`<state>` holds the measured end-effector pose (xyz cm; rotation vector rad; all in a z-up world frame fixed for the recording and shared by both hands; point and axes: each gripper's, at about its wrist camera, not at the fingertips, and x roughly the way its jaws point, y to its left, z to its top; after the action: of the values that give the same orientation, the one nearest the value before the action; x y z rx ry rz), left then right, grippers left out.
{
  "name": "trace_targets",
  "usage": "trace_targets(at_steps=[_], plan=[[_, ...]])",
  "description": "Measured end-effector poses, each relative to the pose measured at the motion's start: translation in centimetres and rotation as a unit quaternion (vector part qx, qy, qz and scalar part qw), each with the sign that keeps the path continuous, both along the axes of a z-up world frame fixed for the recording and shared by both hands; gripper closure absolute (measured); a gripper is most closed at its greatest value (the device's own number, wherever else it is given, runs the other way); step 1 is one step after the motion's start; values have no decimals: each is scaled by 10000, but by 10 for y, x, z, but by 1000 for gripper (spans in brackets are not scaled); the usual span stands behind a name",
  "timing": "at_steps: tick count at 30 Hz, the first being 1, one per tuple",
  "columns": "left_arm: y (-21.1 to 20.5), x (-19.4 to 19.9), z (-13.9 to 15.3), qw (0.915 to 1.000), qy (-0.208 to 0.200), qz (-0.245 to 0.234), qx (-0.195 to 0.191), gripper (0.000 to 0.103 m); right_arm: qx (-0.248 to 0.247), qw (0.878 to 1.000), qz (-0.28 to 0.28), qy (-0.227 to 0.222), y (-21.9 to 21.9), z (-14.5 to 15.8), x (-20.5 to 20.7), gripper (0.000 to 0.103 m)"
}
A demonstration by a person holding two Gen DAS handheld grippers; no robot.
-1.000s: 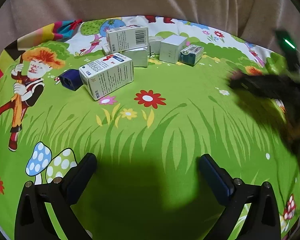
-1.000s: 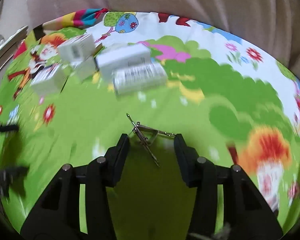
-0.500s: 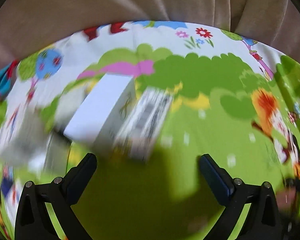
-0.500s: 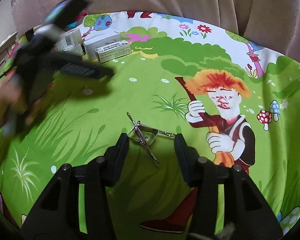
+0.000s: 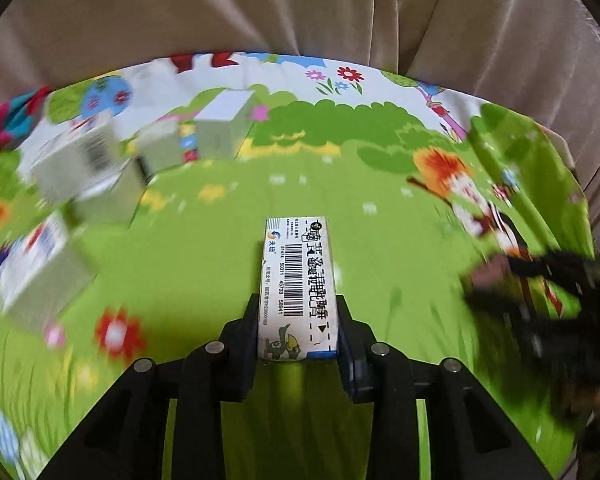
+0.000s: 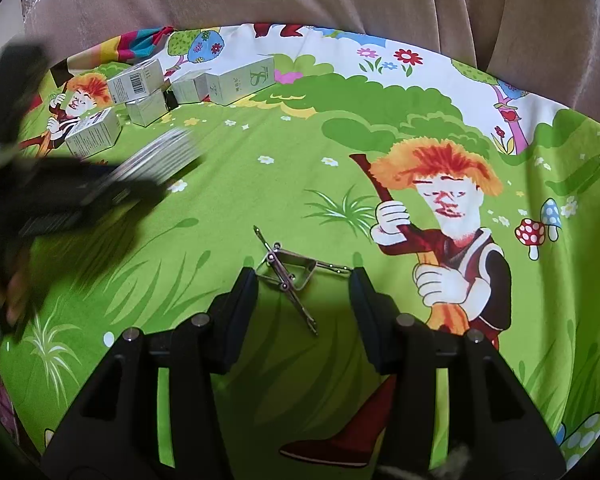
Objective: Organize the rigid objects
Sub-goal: 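Grasp the metal binder clip with the right tool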
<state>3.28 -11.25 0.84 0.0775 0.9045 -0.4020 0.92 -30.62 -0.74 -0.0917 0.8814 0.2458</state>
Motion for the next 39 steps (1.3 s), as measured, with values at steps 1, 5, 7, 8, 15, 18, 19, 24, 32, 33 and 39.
trace_targets(at_steps=[1, 5, 7, 8, 15, 18, 19, 24, 32, 33, 39], plan=[[0, -7, -1, 10000, -63, -33, 59, 68, 6, 10000, 6, 2, 0, 0, 0, 49], [-12, -8, -4, 9966, -374, -183, 706, 24, 43, 9999, 90, 29, 2, -1, 0, 42], [-9, 0, -7, 9981, -178, -136, 576, 14, -3, 10000, 88, 19, 3, 0, -1, 42], [-6, 3, -8, 9988, -88, -113, 471, 14, -9, 10000, 88, 17, 3, -1, -1, 42], [-2, 2, -9, 9988, -96, 105, 477, 13, -32, 10000, 40, 50, 3, -1, 2, 31], [-1, 4, -9, 9986, -92, 226, 478, 13, -23, 9999, -104, 63, 3, -1, 6, 30], [0, 4, -9, 9985, -89, 269, 475, 13, -35, 9998, -166, 65, 4, -1, 7, 30], [2, 4, -8, 9981, -112, 379, 471, 20, -134, 9992, -362, 45, 9, -1, 10, 34], [13, -28, -2, 9979, -235, 489, 355, 69, 3, 9998, -218, -28, 14, 2, -12, 54], [15, -37, -2, 9981, -213, 496, 309, 69, 4, 9997, -228, -35, 15, 2, -19, 54], [23, -90, 4, 9986, -156, 485, 133, 69, 244, 9991, -295, -196, 18, 6, -65, 54]])
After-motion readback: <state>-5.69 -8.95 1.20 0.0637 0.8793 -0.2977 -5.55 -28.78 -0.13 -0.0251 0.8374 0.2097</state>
